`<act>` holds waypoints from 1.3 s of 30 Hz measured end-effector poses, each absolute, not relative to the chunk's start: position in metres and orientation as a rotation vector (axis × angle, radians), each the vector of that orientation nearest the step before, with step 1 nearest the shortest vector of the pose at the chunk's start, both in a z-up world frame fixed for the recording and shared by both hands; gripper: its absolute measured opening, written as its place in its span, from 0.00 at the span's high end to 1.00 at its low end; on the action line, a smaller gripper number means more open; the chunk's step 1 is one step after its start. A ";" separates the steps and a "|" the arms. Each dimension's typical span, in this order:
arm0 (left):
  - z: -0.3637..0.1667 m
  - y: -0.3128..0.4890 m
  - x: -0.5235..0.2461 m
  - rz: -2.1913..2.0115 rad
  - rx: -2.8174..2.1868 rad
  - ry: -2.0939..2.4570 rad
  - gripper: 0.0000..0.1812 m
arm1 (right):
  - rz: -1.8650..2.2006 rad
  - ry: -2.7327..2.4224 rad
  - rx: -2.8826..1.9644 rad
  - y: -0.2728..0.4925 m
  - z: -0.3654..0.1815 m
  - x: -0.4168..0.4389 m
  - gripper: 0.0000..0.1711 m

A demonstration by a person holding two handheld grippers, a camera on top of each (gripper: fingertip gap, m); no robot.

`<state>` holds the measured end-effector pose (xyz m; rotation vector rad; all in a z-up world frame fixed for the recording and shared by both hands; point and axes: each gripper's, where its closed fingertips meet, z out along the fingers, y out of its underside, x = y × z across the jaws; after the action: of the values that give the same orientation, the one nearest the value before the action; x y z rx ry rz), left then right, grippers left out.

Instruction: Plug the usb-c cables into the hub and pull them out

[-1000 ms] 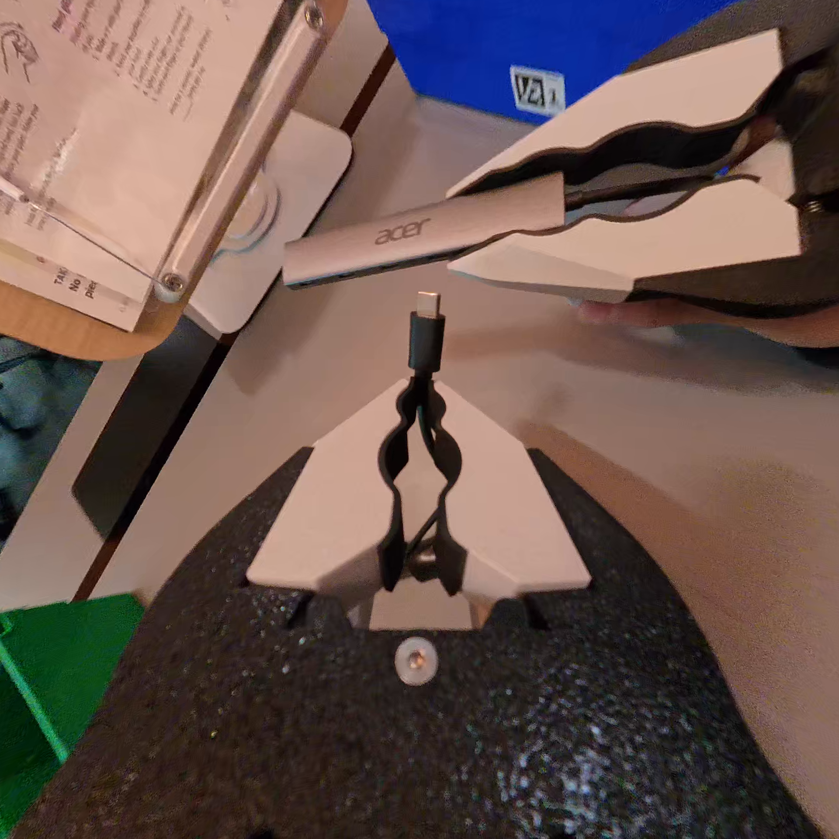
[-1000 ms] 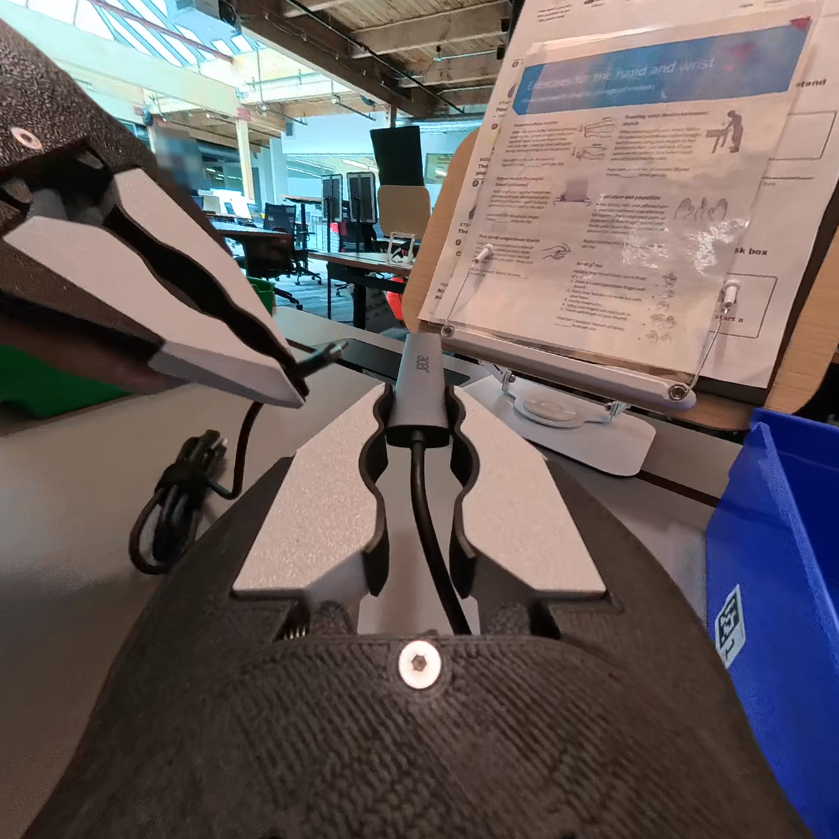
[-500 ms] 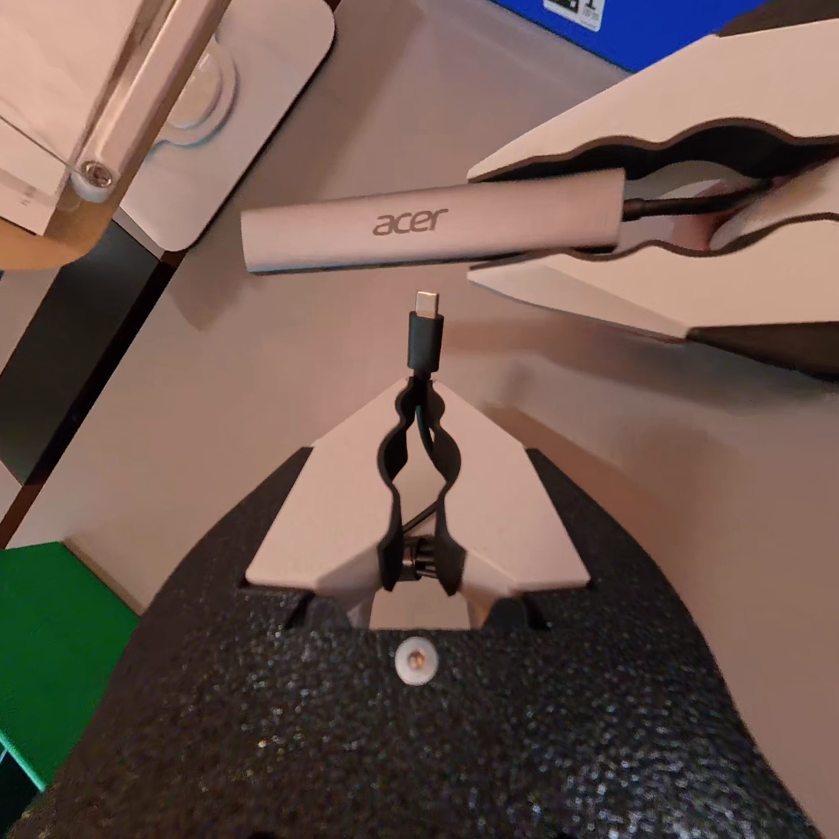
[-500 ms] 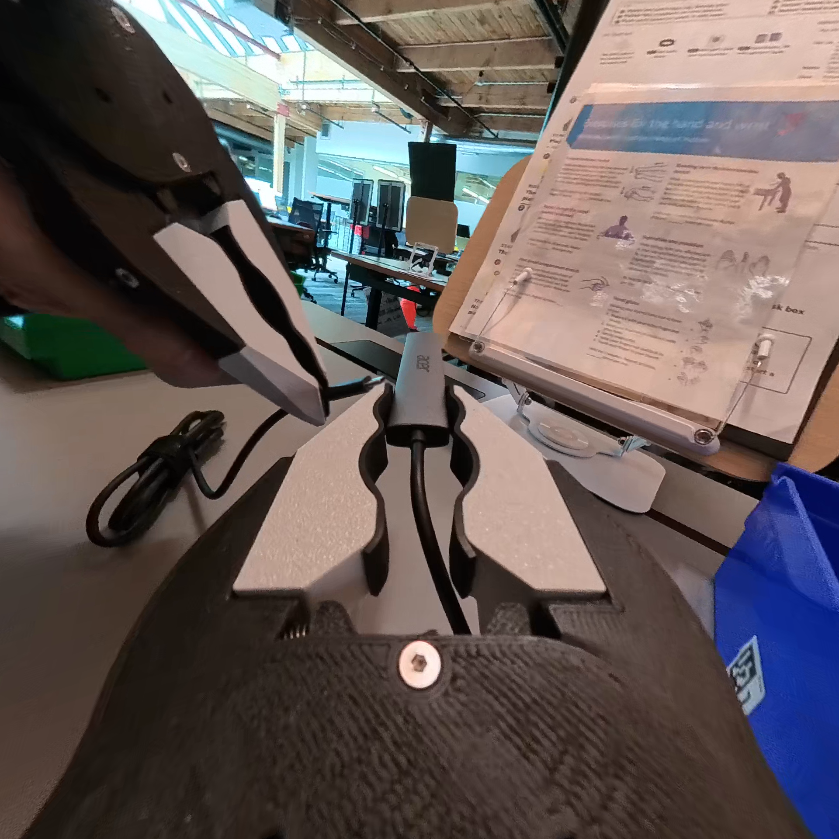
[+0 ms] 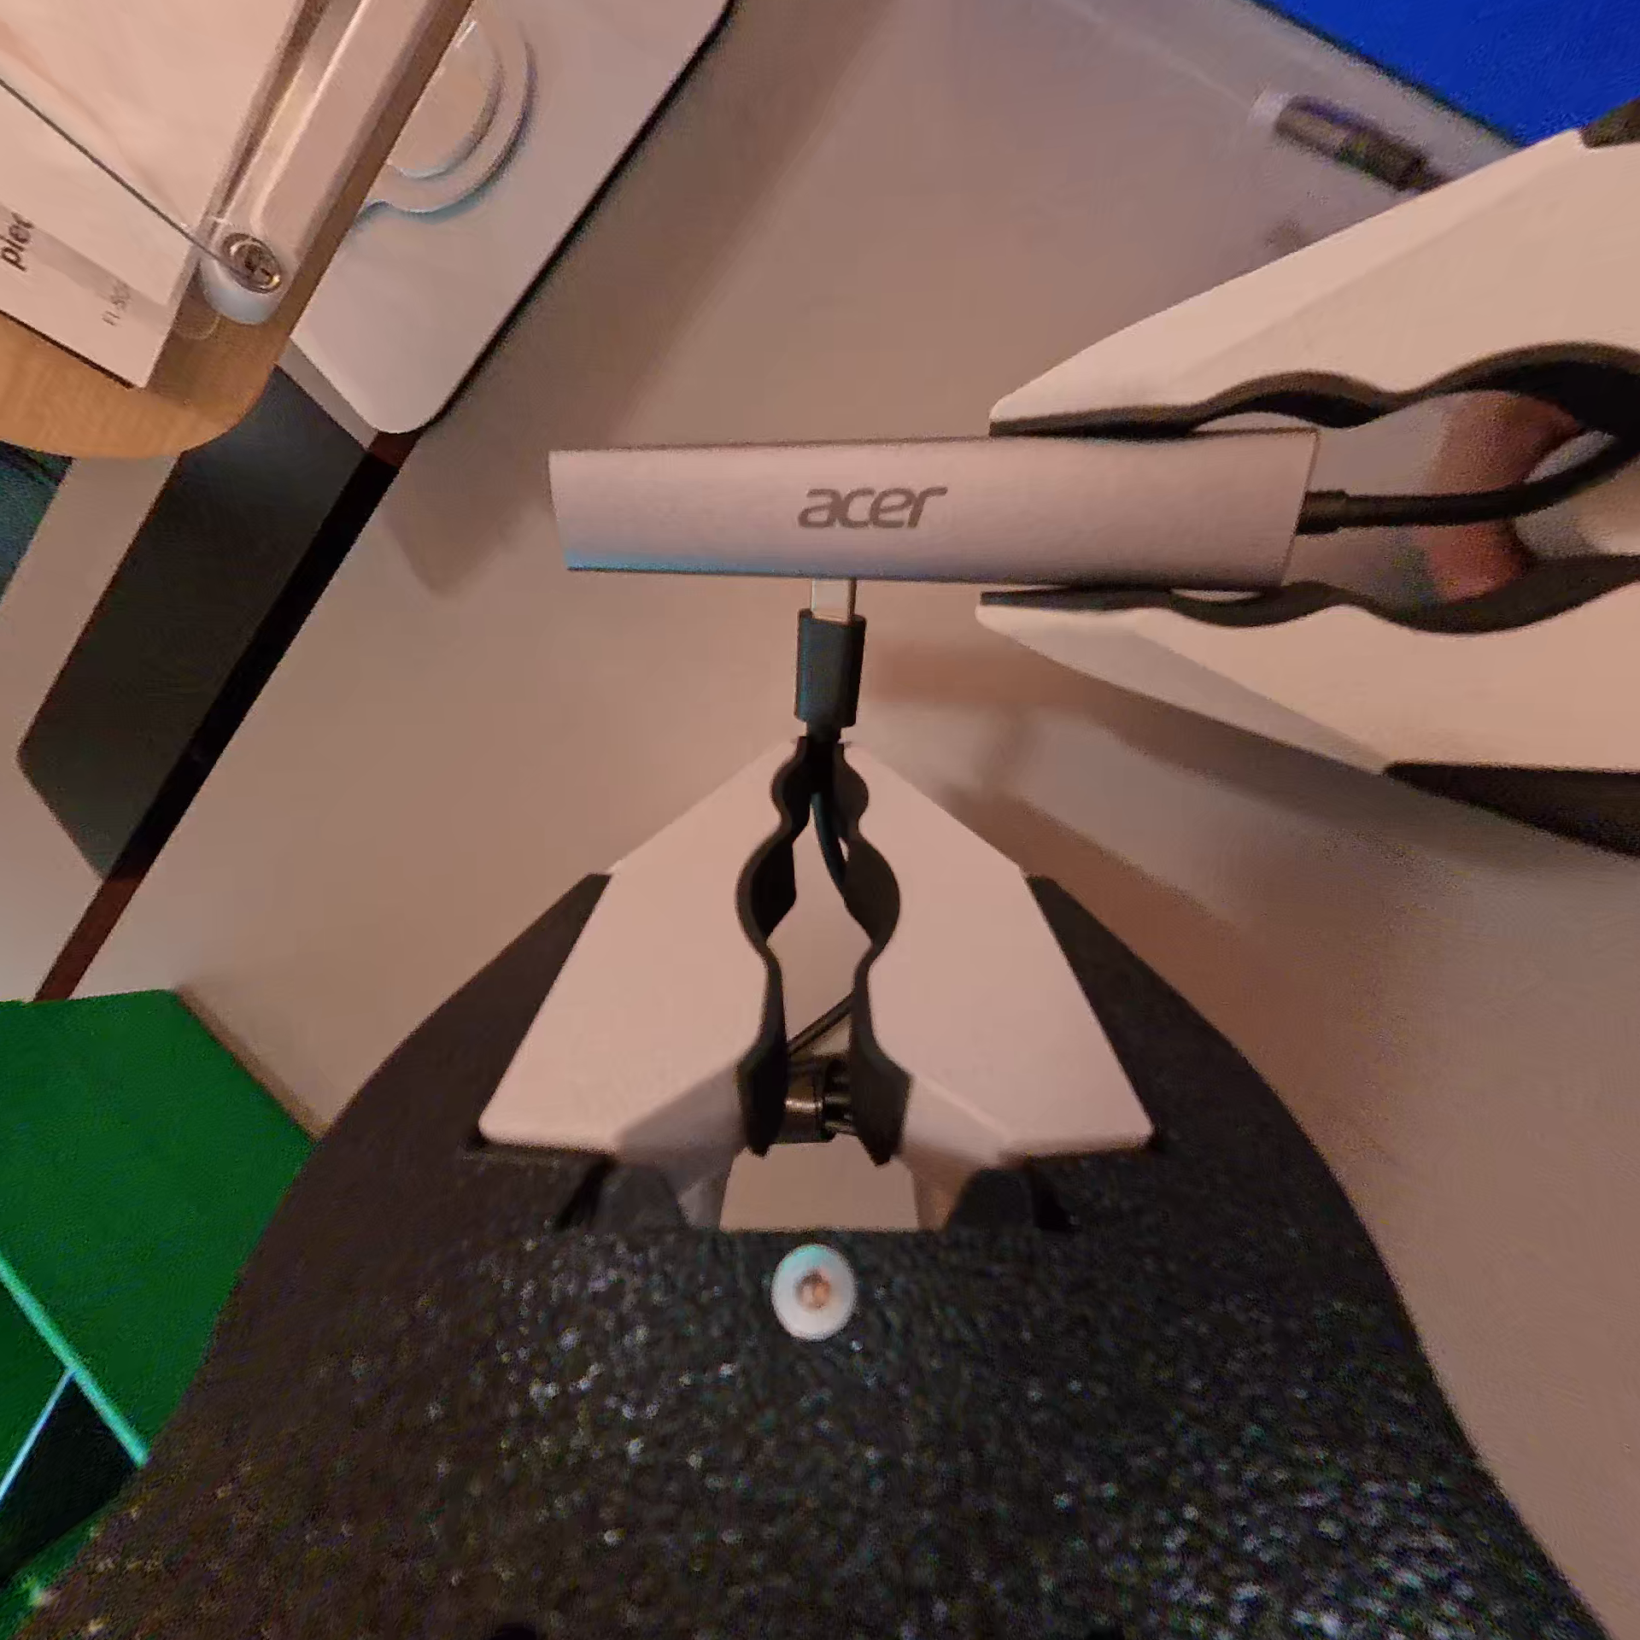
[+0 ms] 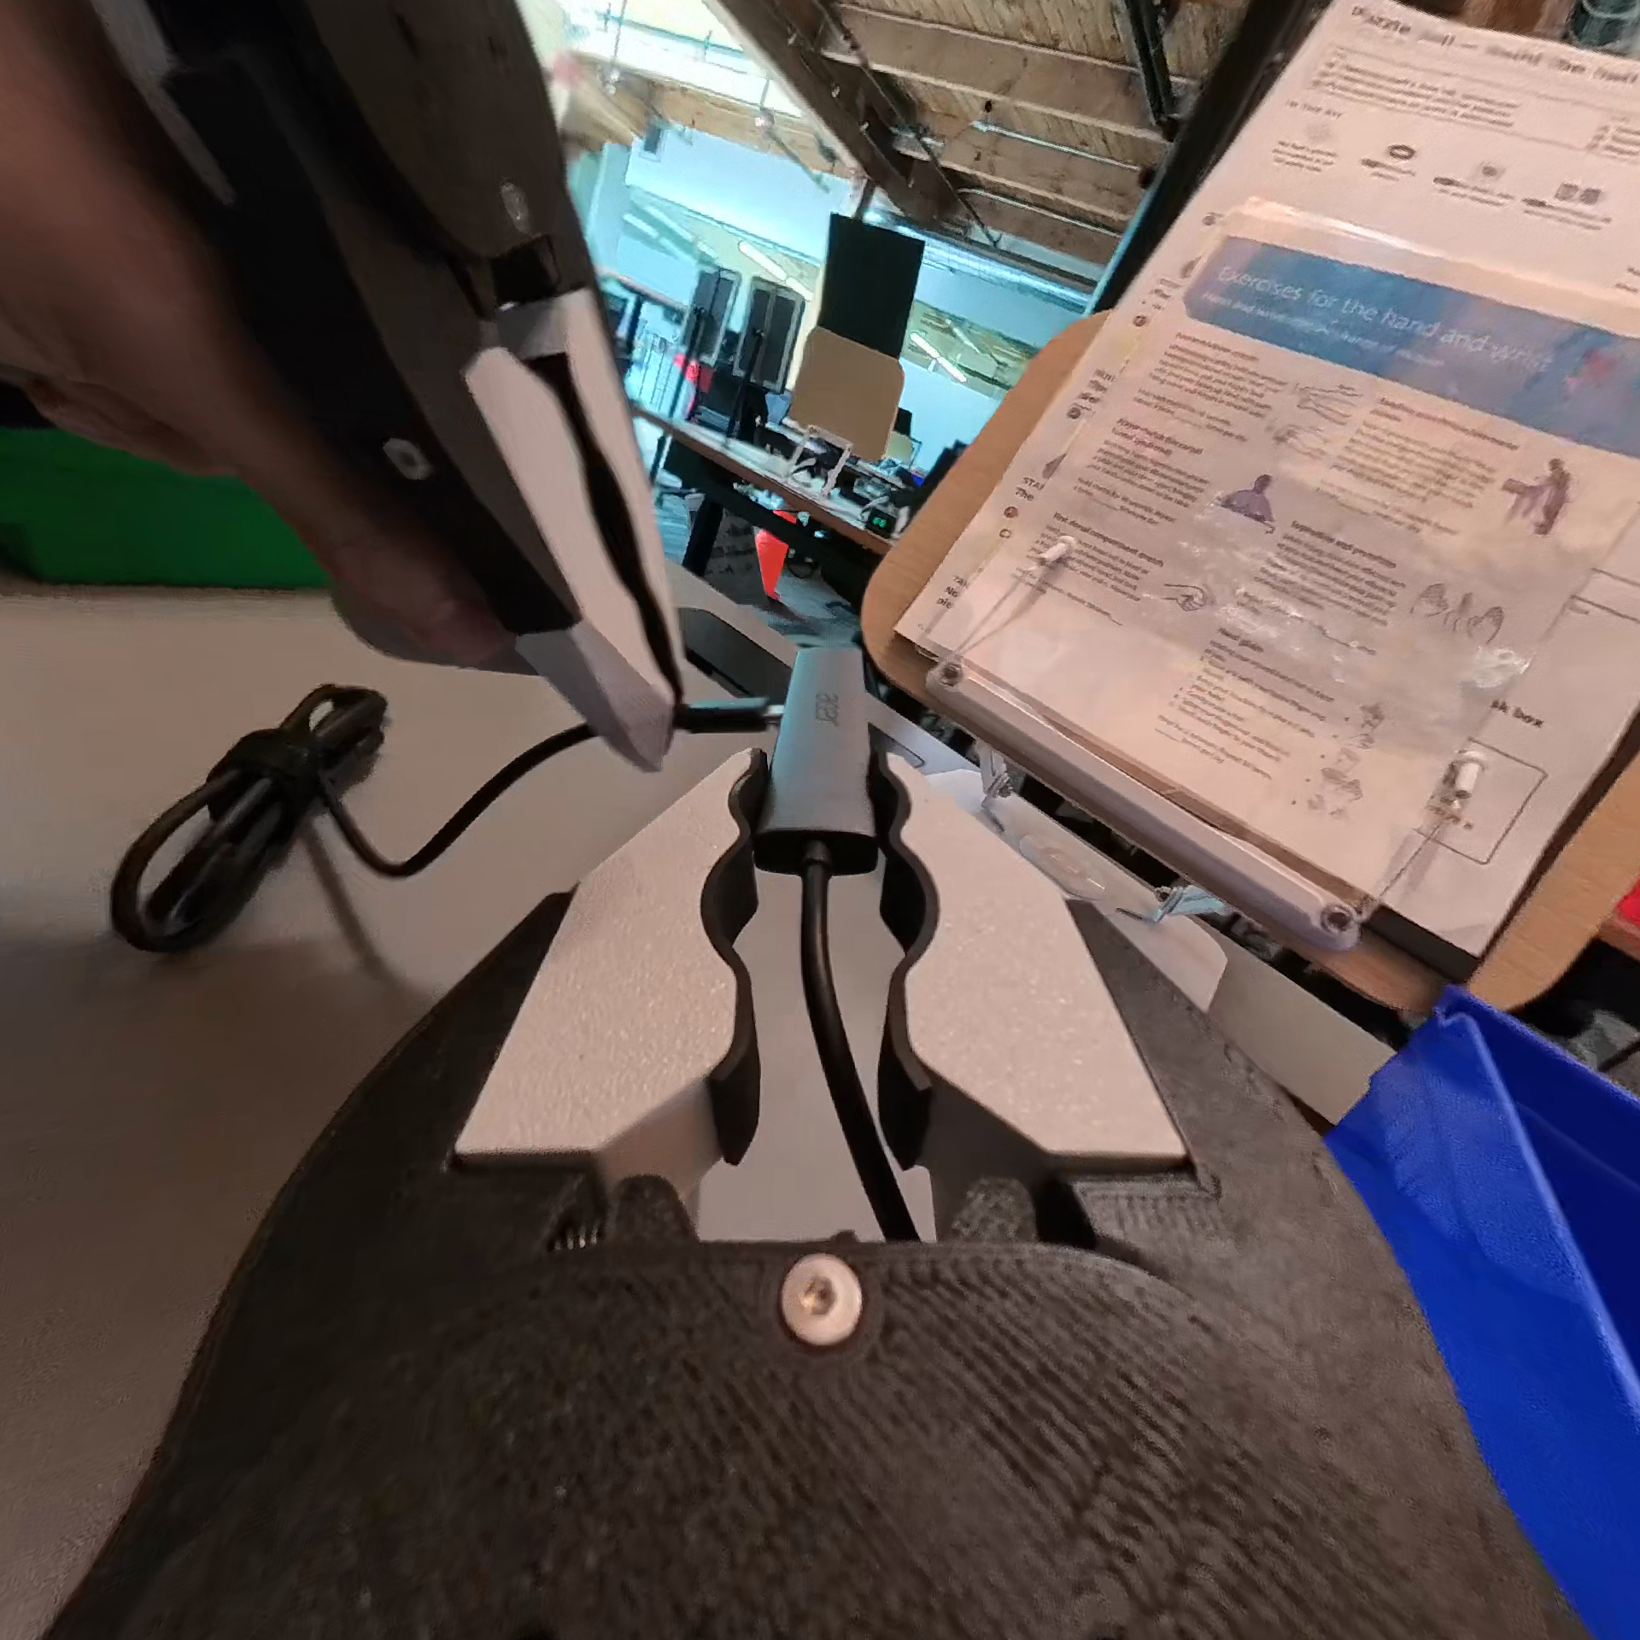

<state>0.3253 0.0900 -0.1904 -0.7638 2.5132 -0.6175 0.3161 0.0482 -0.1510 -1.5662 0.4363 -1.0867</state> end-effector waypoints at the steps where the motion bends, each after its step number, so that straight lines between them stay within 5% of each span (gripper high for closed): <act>1: -0.190 0.091 0.326 -0.590 -0.758 2.496 1.00 | -1.112 0.431 -1.579 0.050 -0.152 0.316 0.87; 22: -0.174 0.074 0.334 -0.799 -0.655 2.421 0.99 | -0.909 0.591 -1.491 0.034 -0.157 0.329 0.87; 26: -0.145 0.082 0.322 -0.959 -0.705 2.409 0.80 | -0.932 0.633 -1.476 0.027 -0.159 0.333 0.87; 32: -0.094 0.237 0.330 -0.803 -1.013 2.155 0.81 | -0.919 0.631 -1.460 0.022 -0.158 0.331 0.87; 36: -0.114 0.382 0.336 -0.595 -1.446 1.930 0.80 | -0.924 0.614 -1.464 0.024 -0.158 0.330 0.87; 39: -0.150 0.448 0.351 -0.547 -1.693 1.794 0.71 | -0.926 0.608 -1.467 0.024 -0.158 0.330 0.87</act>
<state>0.3507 0.4482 -0.1499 -1.6931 1.7942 -0.5467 0.3300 0.0244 -0.1579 -1.4671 0.6084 -0.9264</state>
